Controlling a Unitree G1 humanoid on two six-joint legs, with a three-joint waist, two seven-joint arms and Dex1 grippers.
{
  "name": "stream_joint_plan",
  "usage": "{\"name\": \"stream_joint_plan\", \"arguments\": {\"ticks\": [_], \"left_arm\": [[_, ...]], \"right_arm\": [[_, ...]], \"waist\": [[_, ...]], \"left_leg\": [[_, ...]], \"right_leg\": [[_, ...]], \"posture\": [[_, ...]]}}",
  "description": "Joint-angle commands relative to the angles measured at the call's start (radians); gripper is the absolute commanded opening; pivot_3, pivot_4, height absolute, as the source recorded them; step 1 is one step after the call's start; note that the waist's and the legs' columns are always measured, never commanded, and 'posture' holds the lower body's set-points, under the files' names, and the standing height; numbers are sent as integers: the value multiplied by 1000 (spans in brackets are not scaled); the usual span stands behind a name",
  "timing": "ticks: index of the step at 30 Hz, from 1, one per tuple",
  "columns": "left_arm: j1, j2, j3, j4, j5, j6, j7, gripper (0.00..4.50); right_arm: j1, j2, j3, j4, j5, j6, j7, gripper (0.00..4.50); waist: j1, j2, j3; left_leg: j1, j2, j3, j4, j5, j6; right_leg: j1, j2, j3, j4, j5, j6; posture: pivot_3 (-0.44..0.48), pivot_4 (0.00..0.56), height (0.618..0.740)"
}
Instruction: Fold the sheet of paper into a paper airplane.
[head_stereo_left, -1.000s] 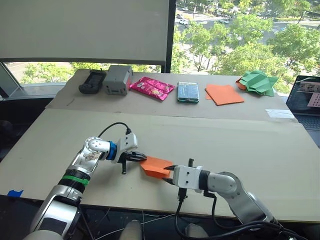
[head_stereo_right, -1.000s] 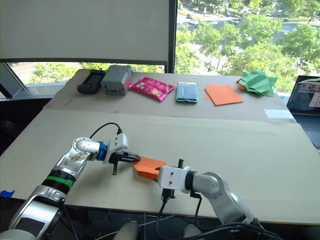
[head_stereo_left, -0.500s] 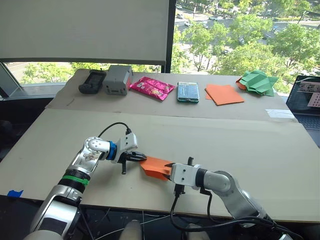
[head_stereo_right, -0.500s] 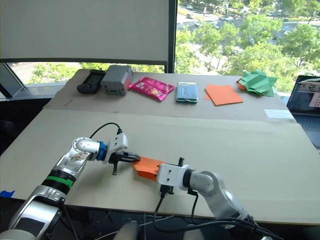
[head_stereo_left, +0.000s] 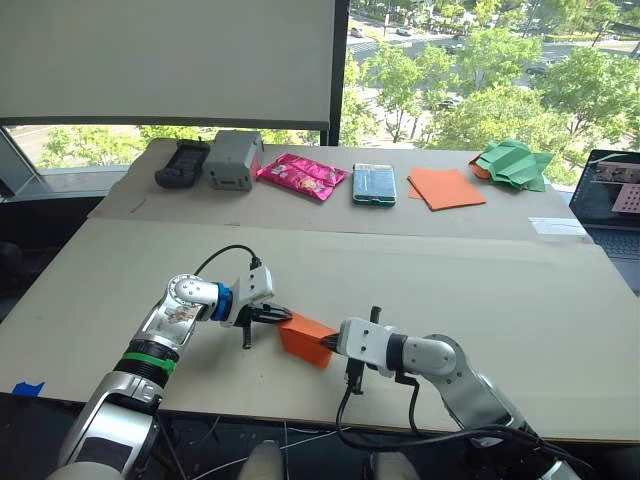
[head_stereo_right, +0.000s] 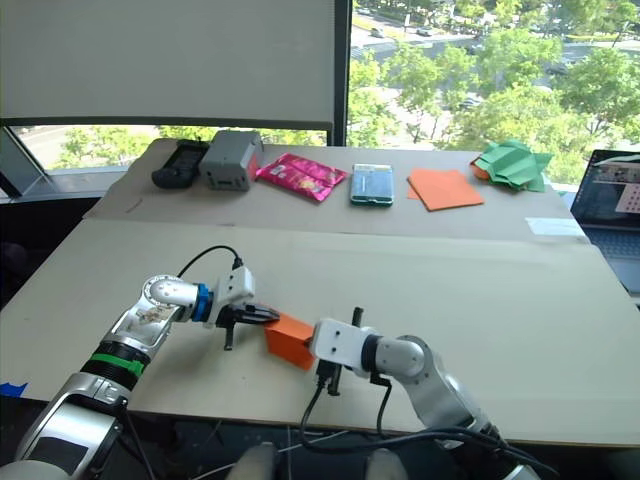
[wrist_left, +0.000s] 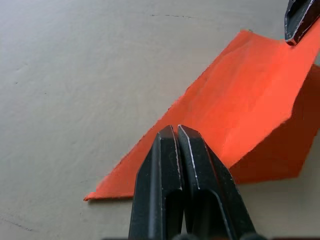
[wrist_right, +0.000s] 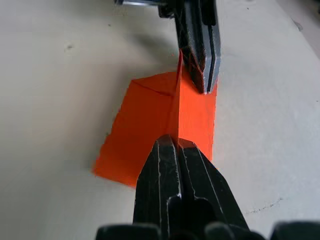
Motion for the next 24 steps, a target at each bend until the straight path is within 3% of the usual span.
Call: {"name": "stream_joint_plan", "arguments": {"ticks": [1,7,17,24], "left_arm": [[15,4,-14,-9,21,15,-7,145],[27,6,-12,-33,18,26,-6,145],[50,59,39,-133,8,72,32,145],[49,76,113,-372,-102,240,50,145]], "right_arm": [[-89,11,-49,59,83,155,47,13],[-157,3,-7,156,78,224,59,13],[-149,26,44,219,48,217,6,13],[-143,26,63,235,35,221,-26,13]], "waist": [[0,0,0],[1,1,0],[-17,2,-3],[-25,2,-3]], "left_leg": [[0,0,0,0,0,0],[0,0,0,0,0,0],[1,0,0,0,0,0],[1,0,-1,0,0,0]], "right_leg": [[0,0,0,0,0,0],[0,0,0,1,0,-1],[-1,0,0,3,0,0],[-1,0,0,4,0,-1]], "posture": [[0,150,702],[0,150,702],[0,150,702],[0,150,702]]}}
